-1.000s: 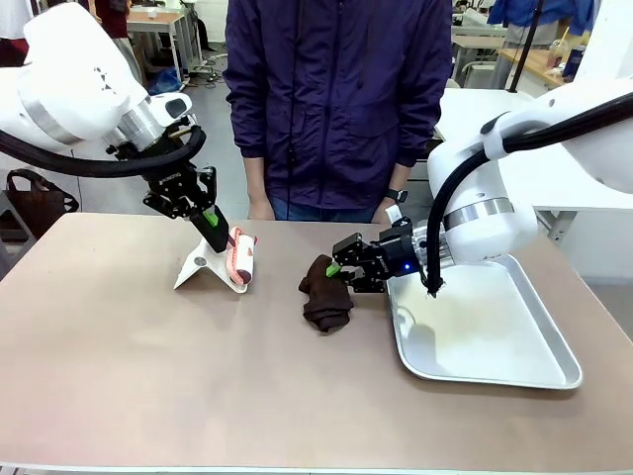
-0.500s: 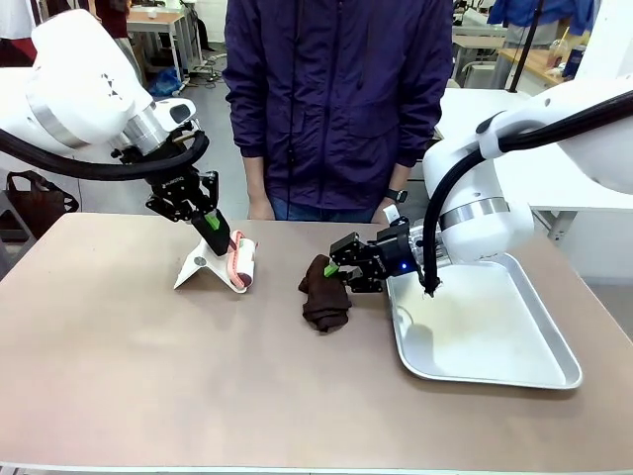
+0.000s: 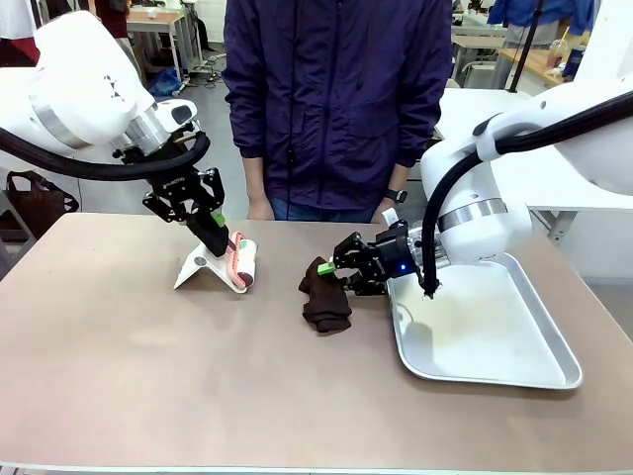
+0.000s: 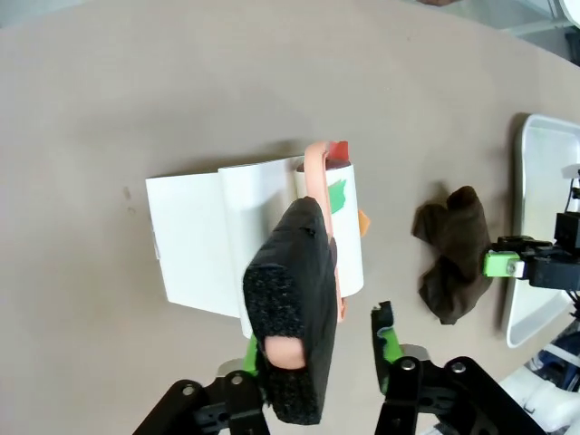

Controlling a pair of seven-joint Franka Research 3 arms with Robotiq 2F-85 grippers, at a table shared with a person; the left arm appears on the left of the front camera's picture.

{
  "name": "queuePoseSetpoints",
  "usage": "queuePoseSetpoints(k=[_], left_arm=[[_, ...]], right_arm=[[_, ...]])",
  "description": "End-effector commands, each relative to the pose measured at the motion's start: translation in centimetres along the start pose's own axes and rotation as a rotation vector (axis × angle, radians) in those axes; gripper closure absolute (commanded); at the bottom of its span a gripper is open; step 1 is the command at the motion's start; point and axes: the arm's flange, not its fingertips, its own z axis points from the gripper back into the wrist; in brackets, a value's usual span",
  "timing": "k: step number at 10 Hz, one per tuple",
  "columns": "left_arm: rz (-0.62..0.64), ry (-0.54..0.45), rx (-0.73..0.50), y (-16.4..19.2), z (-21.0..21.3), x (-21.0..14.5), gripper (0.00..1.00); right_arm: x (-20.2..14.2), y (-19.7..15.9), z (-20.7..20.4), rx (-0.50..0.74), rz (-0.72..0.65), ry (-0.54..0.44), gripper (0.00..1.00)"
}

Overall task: Clean the surface of the table.
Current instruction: Return the Lint Roller and towel to their original positions.

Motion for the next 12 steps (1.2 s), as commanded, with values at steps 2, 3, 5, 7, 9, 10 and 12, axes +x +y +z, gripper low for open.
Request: queuePoseSetpoints(k=[2,3,5,7,9,10,12], left_arm=[[0.034,-0.024,0.030,0.0,0.6,0.1,0.00],[0.038,-0.024,0.027,0.3,0.8,0.1,0.00],[0.041,-0.036,0.014,1.1,1.4,-0.1,0.00],[0.039,-0.050,-0.021,2.2,2.2,-0.9,0.00],[0.019,-0.081,-0.067,3.8,4.3,-2.9,0.00],[-0.006,-0.107,-0.097,4.7,5.7,-4.4,0.00],[-0.090,-0.117,-0.169,7.0,8.2,-8.2,0.00]], right_arm=[[0.7,0.5,-0.4,-0.011,-0.007,0.016,0.02],[0.6,0.6,-0.3,-0.016,0.007,0.015,0.00],[0.3,1.8,-0.2,-0.054,0.045,0.033,0.00],[0.2,3.8,-0.3,-0.152,0.089,0.050,0.00],[0.1,5.4,0.6,-0.265,0.106,0.034,0.00],[0.0,6.0,1.5,-0.306,0.101,0.029,0.00],[-0.2,6.5,3.8,-0.345,0.075,0.023,0.00]])
